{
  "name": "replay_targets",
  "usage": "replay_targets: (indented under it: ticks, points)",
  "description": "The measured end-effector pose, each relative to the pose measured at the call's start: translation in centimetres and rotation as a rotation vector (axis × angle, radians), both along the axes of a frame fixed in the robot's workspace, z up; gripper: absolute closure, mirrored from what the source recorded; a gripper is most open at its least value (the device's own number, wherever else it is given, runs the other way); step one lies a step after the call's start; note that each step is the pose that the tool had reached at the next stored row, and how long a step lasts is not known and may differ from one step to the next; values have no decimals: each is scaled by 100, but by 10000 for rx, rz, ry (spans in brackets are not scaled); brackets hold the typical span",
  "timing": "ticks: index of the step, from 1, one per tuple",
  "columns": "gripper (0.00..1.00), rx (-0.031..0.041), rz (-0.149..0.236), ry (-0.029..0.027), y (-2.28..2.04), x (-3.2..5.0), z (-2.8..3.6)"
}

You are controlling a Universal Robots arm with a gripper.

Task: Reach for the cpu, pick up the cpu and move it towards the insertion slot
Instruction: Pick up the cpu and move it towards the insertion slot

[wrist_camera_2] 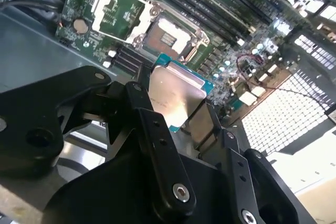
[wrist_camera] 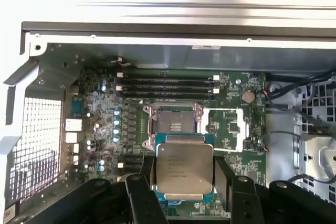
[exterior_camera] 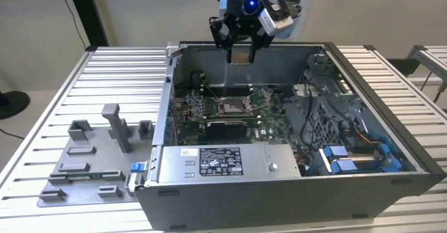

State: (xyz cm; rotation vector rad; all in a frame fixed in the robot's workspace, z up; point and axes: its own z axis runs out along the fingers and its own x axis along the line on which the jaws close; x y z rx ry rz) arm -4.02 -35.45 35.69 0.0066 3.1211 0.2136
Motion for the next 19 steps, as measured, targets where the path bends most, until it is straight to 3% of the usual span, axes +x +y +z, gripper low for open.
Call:
replay_targets:
  ticks: [3, 5, 7, 9, 10, 19]
  points:
    - [100, -27, 0, -1, 81, 0, -5]
    - [100, -169, 0, -3, 153, 0, -8]
    - [100, -508, 0, -7, 198, 0, -10]
    - [100, -866, 0, -7, 213, 0, -11]
    - [100, -991, 0, -5, 216, 0, -10]
    - [100, -998, -112, 0, 219, -2, -12]
